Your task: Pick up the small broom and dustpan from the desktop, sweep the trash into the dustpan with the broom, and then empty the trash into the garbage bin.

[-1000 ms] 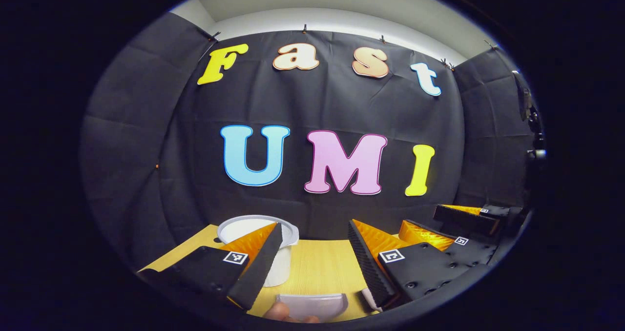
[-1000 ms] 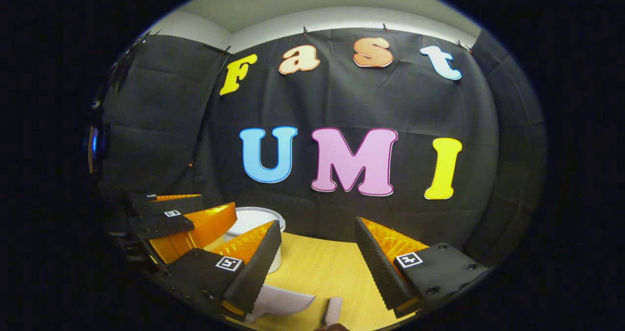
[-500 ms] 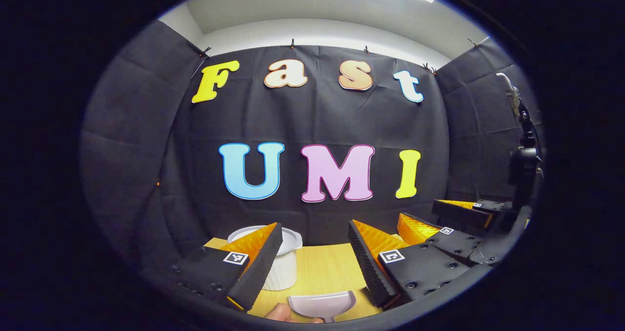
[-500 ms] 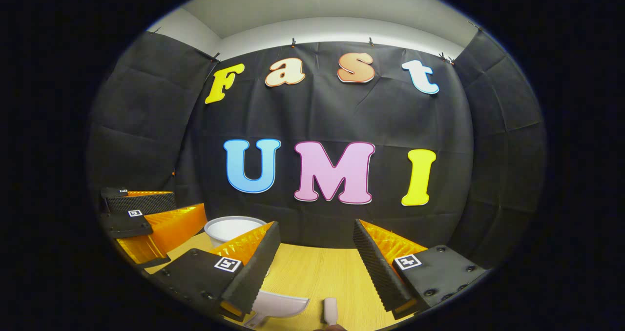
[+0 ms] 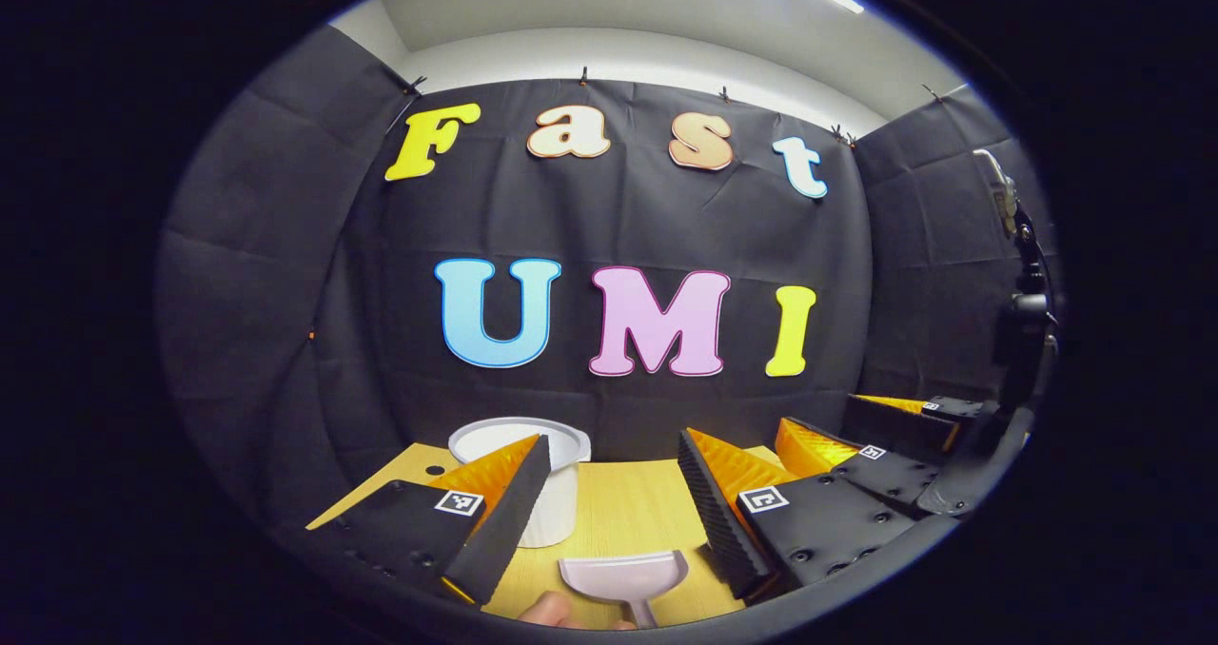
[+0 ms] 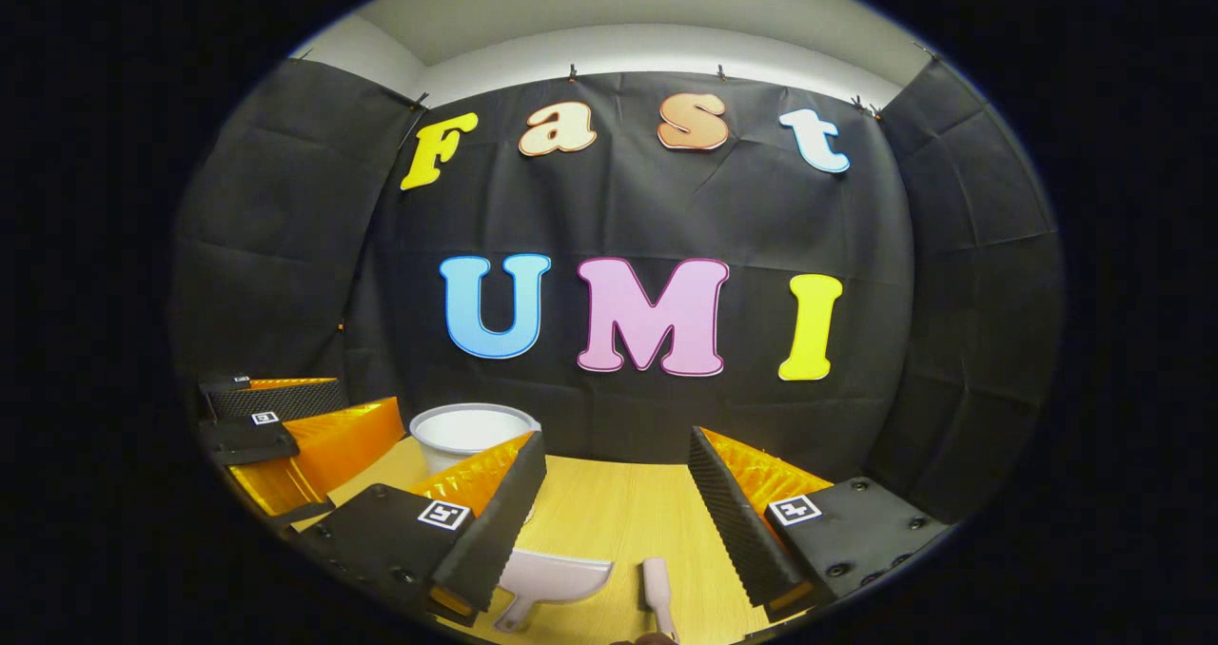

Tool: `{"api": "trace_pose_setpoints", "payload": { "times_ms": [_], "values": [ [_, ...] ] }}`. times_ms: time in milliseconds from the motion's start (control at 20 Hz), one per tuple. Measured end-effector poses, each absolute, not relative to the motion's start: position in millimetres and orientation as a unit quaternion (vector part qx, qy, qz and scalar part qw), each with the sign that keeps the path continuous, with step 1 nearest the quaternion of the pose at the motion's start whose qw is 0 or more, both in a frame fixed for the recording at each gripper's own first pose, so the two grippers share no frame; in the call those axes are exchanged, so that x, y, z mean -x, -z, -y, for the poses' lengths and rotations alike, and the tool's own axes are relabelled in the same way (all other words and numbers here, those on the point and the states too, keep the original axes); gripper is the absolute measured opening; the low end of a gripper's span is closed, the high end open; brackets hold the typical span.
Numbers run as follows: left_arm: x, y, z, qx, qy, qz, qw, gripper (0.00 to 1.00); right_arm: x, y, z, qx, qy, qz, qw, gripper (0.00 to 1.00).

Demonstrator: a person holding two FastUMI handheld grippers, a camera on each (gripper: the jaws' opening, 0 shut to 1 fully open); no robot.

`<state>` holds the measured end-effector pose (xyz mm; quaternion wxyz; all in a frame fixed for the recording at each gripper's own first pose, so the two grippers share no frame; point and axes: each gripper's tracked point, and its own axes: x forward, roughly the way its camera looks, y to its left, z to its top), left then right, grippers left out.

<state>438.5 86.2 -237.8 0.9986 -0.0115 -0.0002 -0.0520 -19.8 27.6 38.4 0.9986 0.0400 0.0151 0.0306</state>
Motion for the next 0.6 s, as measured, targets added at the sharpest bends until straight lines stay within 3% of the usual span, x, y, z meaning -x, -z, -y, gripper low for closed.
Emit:
{"api": "trace_pose_setpoints", "payload": {
  "times_ms": [400,450,600],
  "values": [
    [-435,241,-82,0.013,0.06,0.004,0.998,0.79,36,-30,-39,-0.042,-0.026,-0.026,0.998,0.98],
    [-435,243,-82,0.014,0.06,0.002,0.998,0.79,37,-31,-38,-0.042,-0.025,-0.025,0.998,0.9],
    [-434,246,-80,0.016,0.061,-0.005,0.998,0.8,37,-29,-33,-0.041,-0.023,-0.025,0.999,0.9]
  ]
}}
